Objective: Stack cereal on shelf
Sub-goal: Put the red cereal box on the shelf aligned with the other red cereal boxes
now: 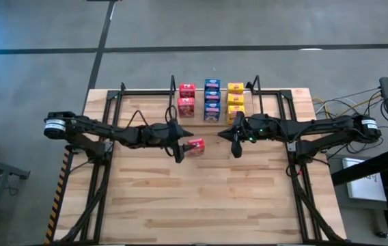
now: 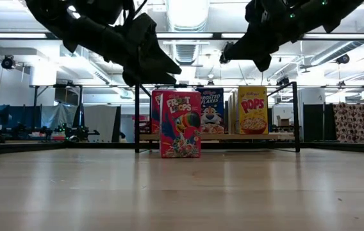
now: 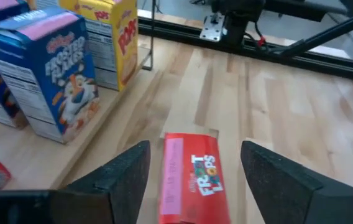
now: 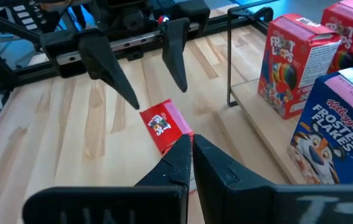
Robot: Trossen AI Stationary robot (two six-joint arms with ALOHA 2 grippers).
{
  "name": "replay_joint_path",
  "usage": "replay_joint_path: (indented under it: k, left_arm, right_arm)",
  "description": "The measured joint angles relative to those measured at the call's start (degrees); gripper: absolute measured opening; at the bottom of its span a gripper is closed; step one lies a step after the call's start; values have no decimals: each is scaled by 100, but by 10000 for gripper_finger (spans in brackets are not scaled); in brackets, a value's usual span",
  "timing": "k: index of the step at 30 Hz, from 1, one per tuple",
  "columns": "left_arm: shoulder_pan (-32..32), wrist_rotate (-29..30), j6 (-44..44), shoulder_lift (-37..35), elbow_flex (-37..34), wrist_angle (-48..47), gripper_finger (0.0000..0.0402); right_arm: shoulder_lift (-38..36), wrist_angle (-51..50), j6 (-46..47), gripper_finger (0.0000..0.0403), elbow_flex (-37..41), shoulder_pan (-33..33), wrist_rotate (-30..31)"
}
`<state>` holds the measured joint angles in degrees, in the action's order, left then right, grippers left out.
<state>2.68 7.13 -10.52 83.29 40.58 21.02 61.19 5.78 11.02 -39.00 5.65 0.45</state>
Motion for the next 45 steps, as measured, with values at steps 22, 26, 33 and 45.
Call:
replay_joint_path:
  k: [22,26,33,45]
  left_arm:
    - [-213,348,446,338,2,163,235]
    - [-212,348,559,418,2,181,235]
    - [-227,341,1075,442,2,146,235]
    - [-227,392,1408,723,2,109,232]
  right_arm:
    - [6,0,-111,9,0,2,126]
    - [6,1,-117,9,0,2,125]
    - [6,-2,-120,9,0,2,124]
    - [10,-83,-120,9,0,2,124]
